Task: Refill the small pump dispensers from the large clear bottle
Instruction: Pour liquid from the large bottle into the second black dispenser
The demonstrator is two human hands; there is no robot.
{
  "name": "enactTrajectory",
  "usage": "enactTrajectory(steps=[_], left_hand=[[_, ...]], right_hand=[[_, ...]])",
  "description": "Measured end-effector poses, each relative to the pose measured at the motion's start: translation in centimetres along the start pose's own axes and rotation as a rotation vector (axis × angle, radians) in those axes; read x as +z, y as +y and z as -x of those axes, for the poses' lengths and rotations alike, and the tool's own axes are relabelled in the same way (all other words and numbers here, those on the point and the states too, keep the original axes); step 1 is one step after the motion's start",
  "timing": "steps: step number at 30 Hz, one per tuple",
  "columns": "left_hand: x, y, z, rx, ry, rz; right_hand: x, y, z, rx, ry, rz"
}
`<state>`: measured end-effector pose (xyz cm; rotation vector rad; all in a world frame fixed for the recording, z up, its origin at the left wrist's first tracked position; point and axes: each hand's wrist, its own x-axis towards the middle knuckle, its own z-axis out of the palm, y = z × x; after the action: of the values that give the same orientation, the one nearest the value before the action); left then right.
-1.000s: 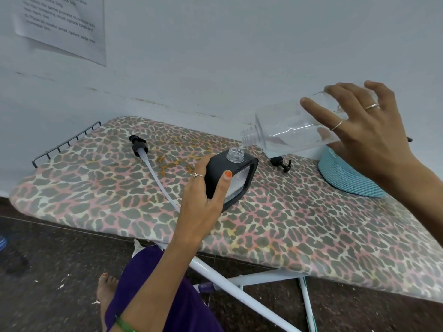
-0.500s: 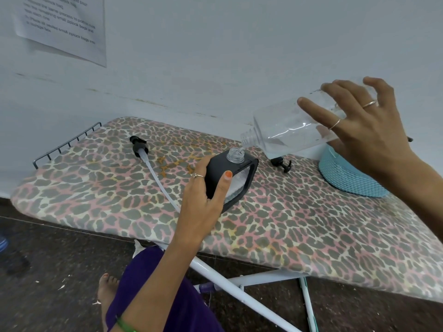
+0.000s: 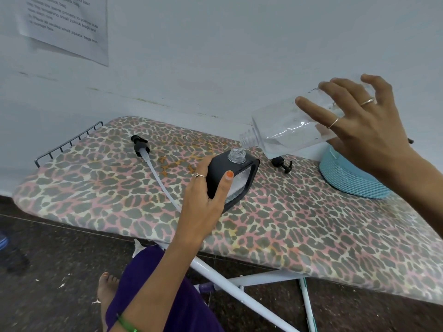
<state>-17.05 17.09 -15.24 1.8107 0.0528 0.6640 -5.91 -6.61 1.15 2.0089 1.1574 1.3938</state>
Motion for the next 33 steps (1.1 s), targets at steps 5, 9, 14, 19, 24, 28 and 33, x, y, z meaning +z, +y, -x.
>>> enactTrajectory(steps=[5, 9, 14, 19, 24, 28, 33], left_hand=[[-0.1, 0.1, 0.0, 0.01, -0.001, -0.006], [-0.2, 0.5, 0.1, 0.015, -0.004, 0.017], [-0.2, 0.3, 0.0, 0.017, -0.001, 0.023], [-0.1, 0.2, 0.0, 0.021, 0.001, 0.004], [-0.1, 0.1, 0.1, 0.014, -0.001, -0.004], [-0.1, 0.2, 0.1, 0.013, -0.001, -0.002], [-0.2, 0.2, 0.1, 0.008, -0.007, -0.005]], right_hand=[[0.0, 0.1, -0.3, -0.026, -0.012, 0.014], [-0.1, 0.2, -0.6, -0.033, -0.008, 0.015], [-0.1, 0.3, -0.9, -0.042, -0.003, 0.022], [-0.1, 0.4, -1.1, -0.05, 0.003, 0.03], [-0.2, 0.4, -1.4, -0.06, -0.002, 0.047], [-0.3, 0.5, -1.6, -0.062, -0.01, 0.055], [-0.5, 0.5, -2.0, -0.07, -0.019, 0.056]])
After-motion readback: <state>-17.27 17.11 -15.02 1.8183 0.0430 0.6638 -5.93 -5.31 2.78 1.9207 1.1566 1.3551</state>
